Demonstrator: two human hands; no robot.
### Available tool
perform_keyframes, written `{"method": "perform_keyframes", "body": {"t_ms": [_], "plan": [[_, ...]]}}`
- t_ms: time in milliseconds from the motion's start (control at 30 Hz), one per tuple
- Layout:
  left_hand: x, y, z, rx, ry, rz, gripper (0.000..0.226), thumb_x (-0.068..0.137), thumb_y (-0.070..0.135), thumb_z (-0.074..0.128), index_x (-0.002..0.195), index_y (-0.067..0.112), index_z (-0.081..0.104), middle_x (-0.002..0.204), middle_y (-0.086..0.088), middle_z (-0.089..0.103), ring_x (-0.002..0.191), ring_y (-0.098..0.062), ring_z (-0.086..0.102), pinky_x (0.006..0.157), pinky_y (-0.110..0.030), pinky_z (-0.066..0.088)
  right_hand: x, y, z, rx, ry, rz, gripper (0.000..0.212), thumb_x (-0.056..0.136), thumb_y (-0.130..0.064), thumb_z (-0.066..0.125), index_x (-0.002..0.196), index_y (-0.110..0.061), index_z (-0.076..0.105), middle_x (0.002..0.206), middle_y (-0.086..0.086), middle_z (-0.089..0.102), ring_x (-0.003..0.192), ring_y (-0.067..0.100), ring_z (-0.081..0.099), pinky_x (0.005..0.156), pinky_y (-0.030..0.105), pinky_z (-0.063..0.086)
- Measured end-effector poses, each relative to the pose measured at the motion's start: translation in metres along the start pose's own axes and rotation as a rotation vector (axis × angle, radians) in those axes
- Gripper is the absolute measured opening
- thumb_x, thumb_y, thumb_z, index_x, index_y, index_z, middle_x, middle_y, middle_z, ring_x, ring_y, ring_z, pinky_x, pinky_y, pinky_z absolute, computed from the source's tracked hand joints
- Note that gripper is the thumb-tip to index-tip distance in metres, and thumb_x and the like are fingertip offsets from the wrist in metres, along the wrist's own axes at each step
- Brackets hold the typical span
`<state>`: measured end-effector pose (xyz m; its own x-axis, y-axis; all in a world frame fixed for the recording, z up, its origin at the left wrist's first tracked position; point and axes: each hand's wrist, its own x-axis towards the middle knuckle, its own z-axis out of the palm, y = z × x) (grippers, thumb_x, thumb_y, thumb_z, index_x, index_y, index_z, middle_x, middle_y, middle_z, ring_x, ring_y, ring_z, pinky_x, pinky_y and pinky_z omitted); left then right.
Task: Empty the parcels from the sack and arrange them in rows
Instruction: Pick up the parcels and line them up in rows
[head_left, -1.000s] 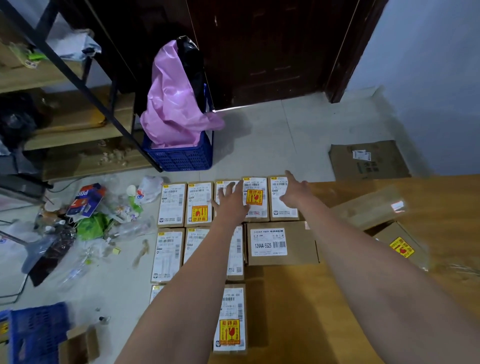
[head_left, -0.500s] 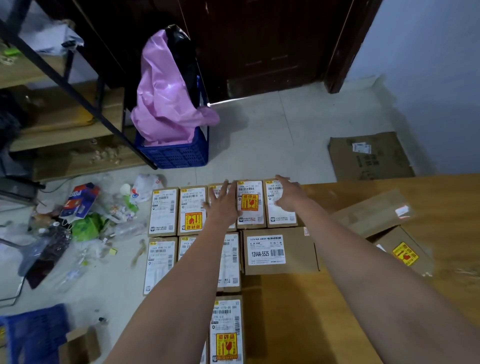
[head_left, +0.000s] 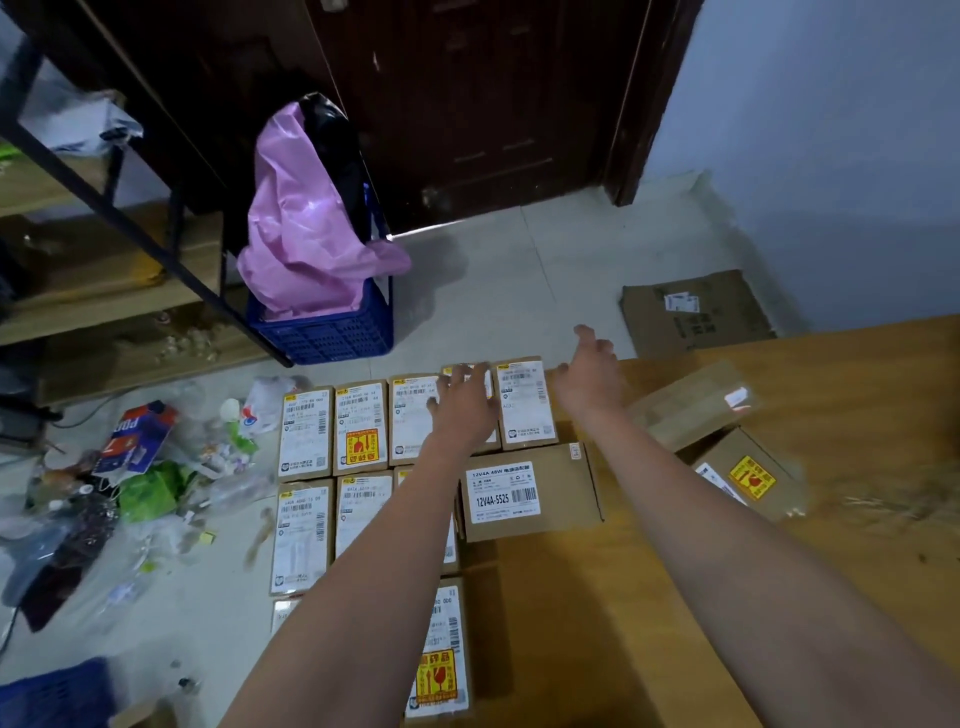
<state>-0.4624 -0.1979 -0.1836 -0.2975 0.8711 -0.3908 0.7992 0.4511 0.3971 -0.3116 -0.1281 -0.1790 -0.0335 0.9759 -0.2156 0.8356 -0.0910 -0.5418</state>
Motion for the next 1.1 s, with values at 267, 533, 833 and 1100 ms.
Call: {"method": "perform_keyframes", "body": {"t_ms": [267,533,833,1100], "plan": [[-0.044,0.066,0.037,-0.276,-0.102,0.040,0.024,0.094,0.021,0.049,0.112,0.011,0.061,0.104,-0.015,0.067,0.098,-0.031,0.063,0.080,-0.036,0.051,-0.050,0.092,-0.068,-0.061,0.435,0.263,0.050,0.085,-0.013,0.063,0.130,0.000,0.046,0.128,0.025,0.048,0.117,0.043,0.049,0.096,0.050,0.038],[-0.091,0.102,0.100,-0.377,-0.307,-0.083,0.022,0.095,0.021,0.048,0.093,0.007,0.066,0.086,-0.014,0.070,0.081,-0.032,0.068,0.080,-0.042,0.060,-0.077,0.212,-0.081,-0.110,0.055,0.519,0.057,0.091,-0.014,0.058,0.139,0.001,0.031,0.142,0.027,0.033,0.132,0.042,0.034,0.103,0.043,0.036],[-0.123,0.126,0.142,-0.653,-0.619,-0.385,0.050,0.102,0.024,0.046,0.150,0.016,0.034,0.131,-0.009,0.055,0.103,-0.026,0.060,0.086,-0.038,0.056,-0.057,0.266,-0.096,-0.178,-0.310,0.505,0.097,0.089,-0.035,0.066,0.158,-0.019,0.000,0.164,0.009,0.003,0.148,0.037,0.013,0.115,0.050,0.024],[-0.120,0.129,0.155,-0.690,-0.700,-0.346,0.072,0.101,0.013,0.053,0.157,0.028,0.009,0.152,-0.014,0.042,0.128,-0.036,0.053,0.101,-0.047,0.050,-0.059,0.271,-0.086,-0.195,-0.385,0.558,0.108,0.082,-0.045,0.073,0.157,-0.012,0.001,0.155,0.019,0.013,0.144,0.039,0.014,0.114,0.046,0.026]]}}
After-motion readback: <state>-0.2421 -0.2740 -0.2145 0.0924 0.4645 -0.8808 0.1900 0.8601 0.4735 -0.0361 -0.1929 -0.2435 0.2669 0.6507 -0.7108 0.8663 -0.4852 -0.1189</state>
